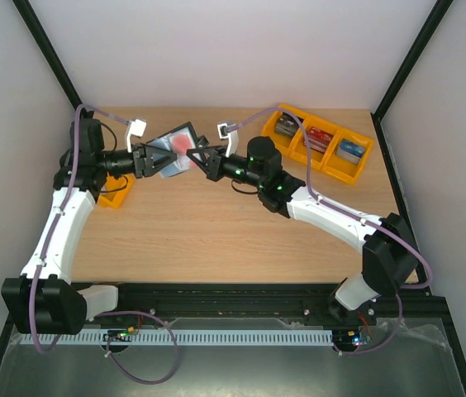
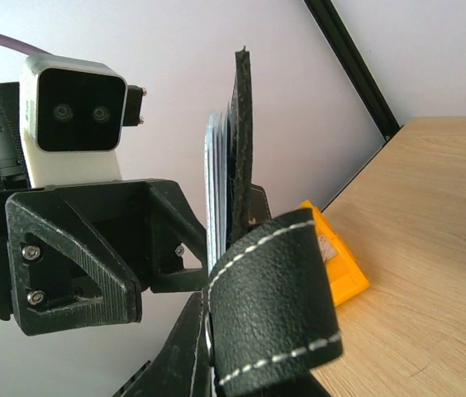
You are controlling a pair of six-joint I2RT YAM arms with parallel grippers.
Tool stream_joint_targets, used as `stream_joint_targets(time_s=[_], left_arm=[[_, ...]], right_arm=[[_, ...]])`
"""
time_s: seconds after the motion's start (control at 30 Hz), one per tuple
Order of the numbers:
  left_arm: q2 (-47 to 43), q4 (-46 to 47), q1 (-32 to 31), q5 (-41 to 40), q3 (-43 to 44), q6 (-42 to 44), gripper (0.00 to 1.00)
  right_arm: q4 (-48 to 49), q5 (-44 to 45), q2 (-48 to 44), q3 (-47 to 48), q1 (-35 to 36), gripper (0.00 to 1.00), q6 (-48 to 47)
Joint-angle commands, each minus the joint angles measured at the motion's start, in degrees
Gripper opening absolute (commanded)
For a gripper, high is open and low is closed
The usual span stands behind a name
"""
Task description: Take the credit cards out of the card holder
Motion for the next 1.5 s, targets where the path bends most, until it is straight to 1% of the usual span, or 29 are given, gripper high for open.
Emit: stream_joint_targets(time_s=[0.0,0.2,0.33,0.5,0.57,0.6,0.7,0.73,0.9,1.07,1.27,1.37,1.47], left_arm=[[-0.2,2.3,-0.2,-1.6,-1.6,-1.8,0.46],[0.1,4.6,-2.0,-0.7,-3.4,-3.6,0.47],[0.5,5.5,-3.7,1.2,-3.5,-4.2,0.46],[1.0,8.5,-3.9,5.5,-3.3,-7.6,0.41],[1.2,11.2,-3.9,7.9,-3.2,-9.9,0.36],[1.3,12.1,-3.9,8.4,-3.1,-11.0,0.31],[1.6,12.1,-3.9,9.7,-2.2,-11.0,0.09],[1.4,11.6,-3.8,9.9,-2.0,-10.4,0.03],[0.3,9.0,-3.3,10.7,-1.9,-8.1,0.02],[-0.5,8.0,-1.0,11.6,-1.9,-7.8,0.02],[-1.3,6.2,0.8,11.9,-0.5,-7.1,0.02],[-2.1,2.1,2.5,8.9,-0.6,-2.5,0.02],[-2.4,-1.6,2.9,2.0,-2.6,2.3,0.02]], right_arm=[[4.1,-1.9,-1.5,1.5,0.1,0.02,1.7],[7.8,-3.6,-0.3,1.4,0.5,0.02,5.2],[12.6,-3.9,1.2,0.7,0.5,0.02,8.3],[13.3,1.0,3.9,1.8,1.3,0.02,10.1],[13.9,1.8,5.2,1.9,2.0,0.02,10.6],[14.4,1.8,5.8,2.0,2.3,0.02,11.0],[16.2,0.9,7.3,1.8,2.4,0.02,12.9],[16.3,0.9,7.5,1.8,2.4,0.02,12.9],[16.6,-0.3,7.3,1.3,2.3,0.02,12.5],[18.2,-1.7,5.7,-1.2,0.8,0.02,12.8],[18.2,-3.5,5.3,-1.4,0.1,0.02,13.7],[20.3,-4.2,4.7,-2.5,-0.7,0.02,15.6],[22.8,-4.4,3.5,-3.6,-2.0,0.02,17.4]])
